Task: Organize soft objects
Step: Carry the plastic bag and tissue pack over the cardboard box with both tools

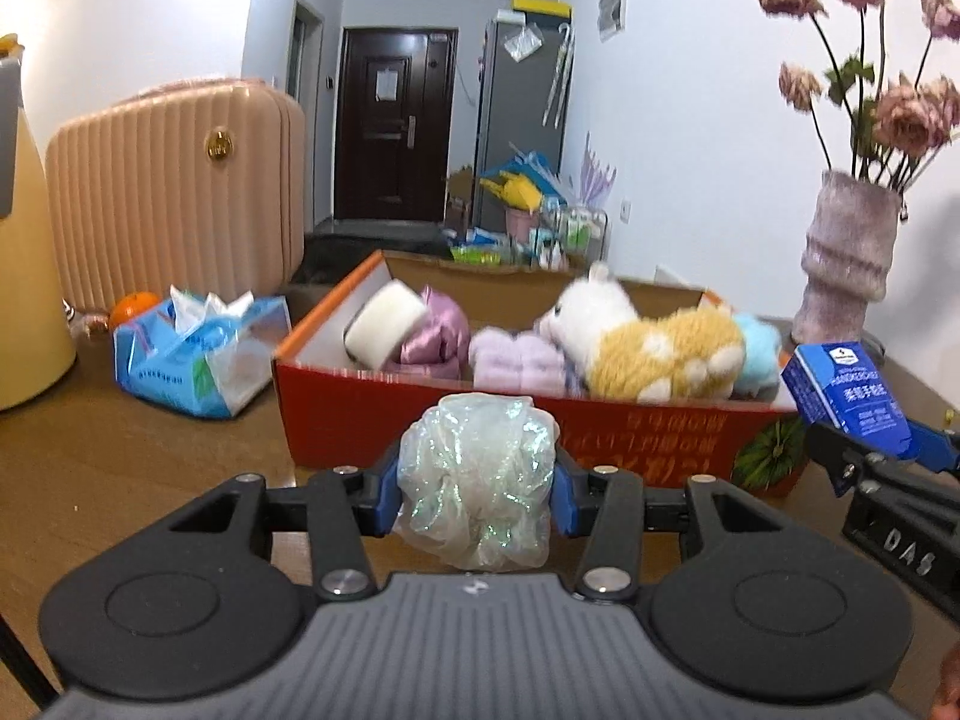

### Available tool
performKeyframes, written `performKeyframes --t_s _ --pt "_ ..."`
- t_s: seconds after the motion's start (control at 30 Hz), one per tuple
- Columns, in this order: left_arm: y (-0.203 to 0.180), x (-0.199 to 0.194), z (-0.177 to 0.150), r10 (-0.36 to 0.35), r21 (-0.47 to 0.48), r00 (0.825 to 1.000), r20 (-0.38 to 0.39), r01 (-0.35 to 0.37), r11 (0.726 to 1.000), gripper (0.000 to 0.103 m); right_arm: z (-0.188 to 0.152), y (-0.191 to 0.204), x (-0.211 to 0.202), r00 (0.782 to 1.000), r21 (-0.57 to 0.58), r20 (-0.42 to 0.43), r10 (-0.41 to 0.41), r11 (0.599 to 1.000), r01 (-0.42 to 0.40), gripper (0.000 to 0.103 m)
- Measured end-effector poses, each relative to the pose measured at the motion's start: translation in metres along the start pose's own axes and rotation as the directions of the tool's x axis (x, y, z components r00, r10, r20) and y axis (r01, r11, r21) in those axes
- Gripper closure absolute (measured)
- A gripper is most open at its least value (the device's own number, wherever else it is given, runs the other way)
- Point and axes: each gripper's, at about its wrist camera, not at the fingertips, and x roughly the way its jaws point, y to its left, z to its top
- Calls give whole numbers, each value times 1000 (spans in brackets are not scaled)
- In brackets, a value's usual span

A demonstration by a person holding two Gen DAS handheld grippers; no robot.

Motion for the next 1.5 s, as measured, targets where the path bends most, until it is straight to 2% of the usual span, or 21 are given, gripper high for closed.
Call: performKeyframes --t_s 0.27,0.8,1.5 --pt "-1 4 18 22 -46 997 69 -19 999 55 10 9 13 999 12 46 -13 1000 12 52" --pt "6 34 44 66 -92 990 129 -54 994 55 26 20 56 995 47 92 -31 999 26 52" --pt "2 91 71 85 -66 983 164 -75 995 55 46 35 120 993 60 116 -26 998 19 52"
